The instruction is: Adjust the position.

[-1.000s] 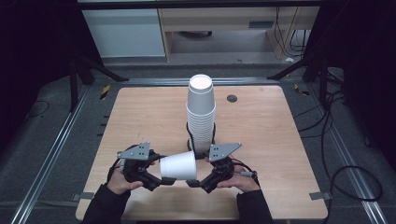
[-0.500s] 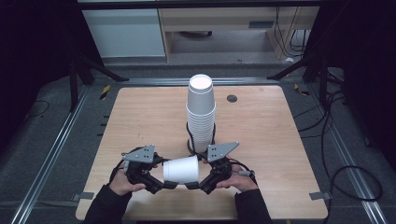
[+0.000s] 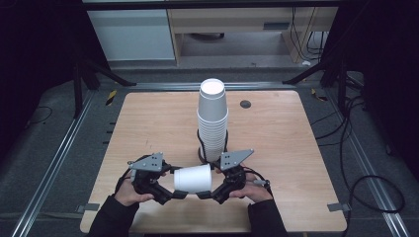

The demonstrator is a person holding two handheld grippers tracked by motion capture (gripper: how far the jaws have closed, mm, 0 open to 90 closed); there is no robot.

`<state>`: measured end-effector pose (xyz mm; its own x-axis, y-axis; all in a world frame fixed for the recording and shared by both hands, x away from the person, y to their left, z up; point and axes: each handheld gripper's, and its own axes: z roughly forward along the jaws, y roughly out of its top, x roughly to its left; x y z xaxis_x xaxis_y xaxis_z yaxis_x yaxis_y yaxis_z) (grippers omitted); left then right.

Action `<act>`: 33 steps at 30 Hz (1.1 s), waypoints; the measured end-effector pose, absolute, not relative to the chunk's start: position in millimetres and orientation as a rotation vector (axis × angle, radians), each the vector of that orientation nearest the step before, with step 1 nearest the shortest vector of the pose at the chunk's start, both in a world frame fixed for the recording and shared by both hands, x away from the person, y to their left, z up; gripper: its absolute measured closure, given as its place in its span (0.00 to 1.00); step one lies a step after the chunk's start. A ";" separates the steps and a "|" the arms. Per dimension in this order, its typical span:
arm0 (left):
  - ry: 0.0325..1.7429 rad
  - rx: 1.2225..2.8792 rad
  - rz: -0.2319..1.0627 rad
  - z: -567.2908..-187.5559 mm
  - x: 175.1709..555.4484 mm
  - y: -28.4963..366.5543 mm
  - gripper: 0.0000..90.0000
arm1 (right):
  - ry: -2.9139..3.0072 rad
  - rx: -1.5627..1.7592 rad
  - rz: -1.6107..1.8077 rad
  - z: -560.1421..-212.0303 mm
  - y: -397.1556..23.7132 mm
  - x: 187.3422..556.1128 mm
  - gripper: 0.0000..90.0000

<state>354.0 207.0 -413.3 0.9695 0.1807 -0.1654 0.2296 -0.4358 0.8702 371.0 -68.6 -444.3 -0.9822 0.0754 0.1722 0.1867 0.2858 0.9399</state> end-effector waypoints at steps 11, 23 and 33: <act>0.371 2.122 0.080 -413.4 357.8 219.4 0.15 | -2.636 -0.258 -1.668 -420.9 -78.8 381.2 0.09; 0.371 2.237 0.129 -430.2 360.8 208.0 0.14 | -2.846 -0.200 -1.357 -416.8 -54.6 395.4 0.09; 0.346 2.281 0.134 -435.4 359.3 201.2 0.15 | -2.904 -0.108 -1.184 -420.1 -25.8 396.2 0.09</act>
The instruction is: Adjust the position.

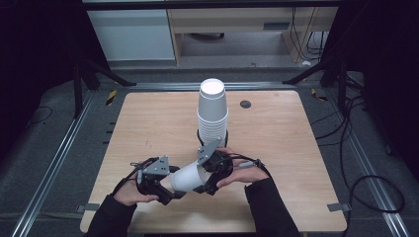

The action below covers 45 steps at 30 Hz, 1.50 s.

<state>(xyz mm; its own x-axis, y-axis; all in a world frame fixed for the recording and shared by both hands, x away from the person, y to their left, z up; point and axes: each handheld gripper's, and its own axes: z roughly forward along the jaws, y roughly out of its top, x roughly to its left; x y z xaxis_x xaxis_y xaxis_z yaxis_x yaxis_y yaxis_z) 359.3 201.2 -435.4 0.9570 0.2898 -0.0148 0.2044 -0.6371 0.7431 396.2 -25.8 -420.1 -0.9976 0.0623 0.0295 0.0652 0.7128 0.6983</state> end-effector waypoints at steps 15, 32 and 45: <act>0.316 2.321 0.133 -437.4 357.7 198.1 0.24 | -2.899 -0.061 -1.142 -423.3 -12.9 394.6 0.09; 0.357 2.307 0.129 -438.9 361.7 204.0 0.24 | -2.836 -0.147 -1.381 -412.6 -36.4 394.6 0.05; 0.446 2.122 0.185 -429.2 365.4 218.2 0.24 | -2.709 -0.410 -1.724 -400.8 -78.7 386.1 0.05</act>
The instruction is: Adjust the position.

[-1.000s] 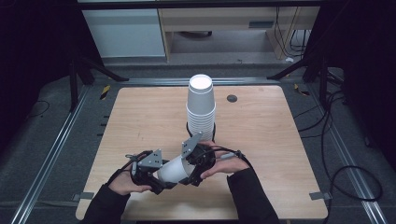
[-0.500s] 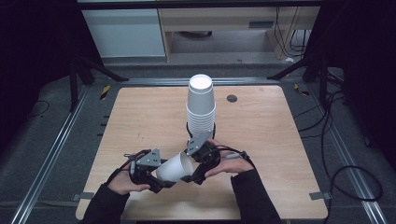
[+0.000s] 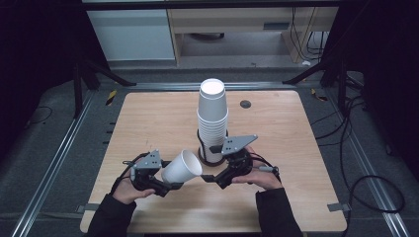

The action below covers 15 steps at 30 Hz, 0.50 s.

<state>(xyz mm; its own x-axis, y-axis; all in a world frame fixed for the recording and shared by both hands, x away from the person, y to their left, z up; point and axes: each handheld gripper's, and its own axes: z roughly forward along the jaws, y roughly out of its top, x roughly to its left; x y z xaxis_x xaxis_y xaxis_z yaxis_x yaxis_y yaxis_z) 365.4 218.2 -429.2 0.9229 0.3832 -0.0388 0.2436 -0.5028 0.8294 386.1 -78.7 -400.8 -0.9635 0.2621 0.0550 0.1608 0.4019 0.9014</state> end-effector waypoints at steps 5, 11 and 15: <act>0.449 2.062 0.192 -426.0 363.3 217.0 0.24 | 2.505 0.450 1.723 -408.4 -79.5 382.2 0.05; 0.437 2.014 0.208 -423.6 360.0 213.0 0.24 | 2.493 0.463 1.760 -415.0 -71.0 378.7 0.05; 0.430 2.001 0.219 -423.1 357.8 210.8 0.24 | 2.460 0.500 1.833 -416.3 -68.3 379.9 0.05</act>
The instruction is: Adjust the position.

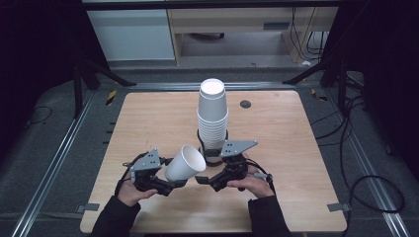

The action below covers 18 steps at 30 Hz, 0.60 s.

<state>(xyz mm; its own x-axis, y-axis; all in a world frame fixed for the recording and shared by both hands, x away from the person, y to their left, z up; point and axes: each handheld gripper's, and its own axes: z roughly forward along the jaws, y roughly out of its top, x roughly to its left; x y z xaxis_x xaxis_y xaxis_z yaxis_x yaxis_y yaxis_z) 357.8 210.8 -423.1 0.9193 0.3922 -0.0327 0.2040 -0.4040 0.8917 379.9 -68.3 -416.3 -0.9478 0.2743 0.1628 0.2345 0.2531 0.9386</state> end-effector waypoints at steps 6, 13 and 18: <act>0.405 2.004 0.232 -421.7 354.3 206.0 0.24 | 2.469 0.514 1.871 -418.6 -63.2 382.5 0.05; 0.372 2.035 0.241 -422.4 350.9 199.6 0.24 | 2.504 0.503 1.888 -421.1 -57.0 384.1 0.05; 0.358 2.051 0.245 -423.3 349.7 197.1 0.24 | 2.536 0.494 1.904 -423.2 -52.2 385.7 0.06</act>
<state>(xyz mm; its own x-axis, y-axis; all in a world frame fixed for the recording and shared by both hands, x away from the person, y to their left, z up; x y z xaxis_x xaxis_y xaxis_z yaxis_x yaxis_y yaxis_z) 349.7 197.1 -423.3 0.9357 0.3520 0.0237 0.1500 -0.4577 0.8763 385.7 -52.2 -423.2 -0.9503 0.2030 0.2360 0.2833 0.2497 0.9259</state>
